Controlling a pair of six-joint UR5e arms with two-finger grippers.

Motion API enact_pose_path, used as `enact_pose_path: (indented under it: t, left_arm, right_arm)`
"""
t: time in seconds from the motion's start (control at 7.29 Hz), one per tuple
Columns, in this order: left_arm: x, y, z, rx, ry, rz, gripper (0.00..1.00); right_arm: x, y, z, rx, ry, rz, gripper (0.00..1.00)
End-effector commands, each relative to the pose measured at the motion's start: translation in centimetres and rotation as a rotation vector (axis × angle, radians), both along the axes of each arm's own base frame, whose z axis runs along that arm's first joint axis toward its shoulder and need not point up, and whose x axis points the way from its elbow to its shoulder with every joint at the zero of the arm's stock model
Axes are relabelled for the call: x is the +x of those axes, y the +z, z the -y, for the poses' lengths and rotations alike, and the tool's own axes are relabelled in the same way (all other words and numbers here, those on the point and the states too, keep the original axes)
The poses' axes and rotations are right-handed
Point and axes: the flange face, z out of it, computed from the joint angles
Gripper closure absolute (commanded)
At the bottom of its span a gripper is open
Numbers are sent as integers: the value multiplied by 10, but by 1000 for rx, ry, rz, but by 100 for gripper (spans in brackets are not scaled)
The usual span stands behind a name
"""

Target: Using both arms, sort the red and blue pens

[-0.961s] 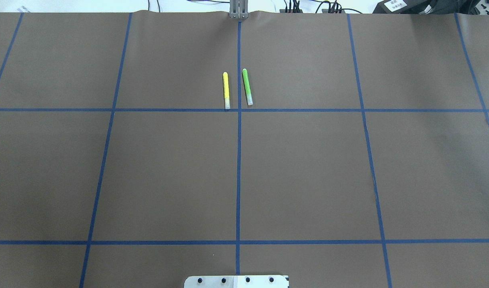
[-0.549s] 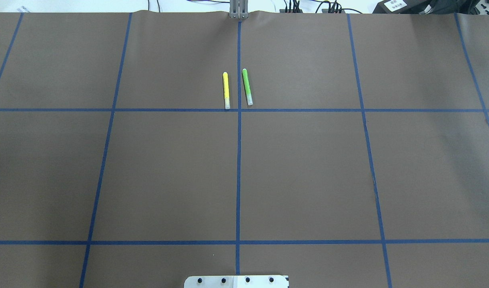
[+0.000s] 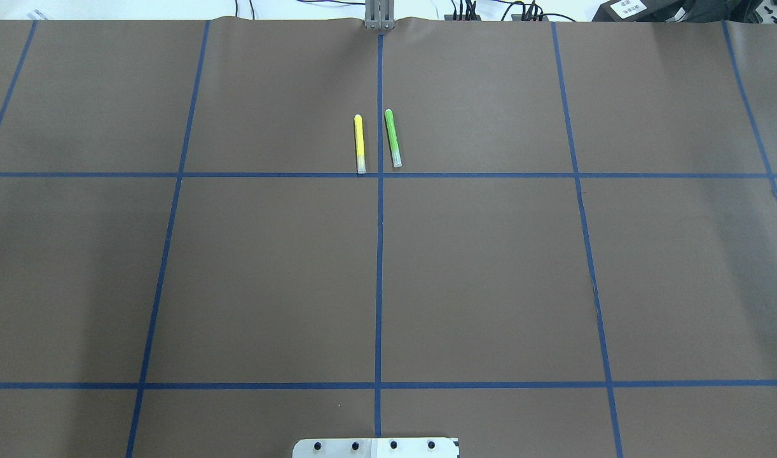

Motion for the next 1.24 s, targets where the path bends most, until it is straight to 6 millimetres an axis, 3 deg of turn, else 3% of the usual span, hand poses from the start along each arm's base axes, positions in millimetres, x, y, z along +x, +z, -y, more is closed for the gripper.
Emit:
enact_pose_path:
  t: [0.0,0.27,0.55,0.82,1.1]
  left_arm:
    - [-2,-21,29,86,-2,51,0]
    - [13,-25,50,135,18,82,0]
    - [15,-13,52,151,20,83,0]
    - [17,-13,53,155,26,82,0]
    - [18,-14,55,172,28,88,0]
  right_arm:
    - [16,49,-90,-126,67,31,100]
    - [19,75,-158,-211,106,84,100]
    - [34,81,-205,-322,117,118,100]
    - [36,84,-232,-448,160,148,100]
    - [33,106,-238,-500,170,169,100]
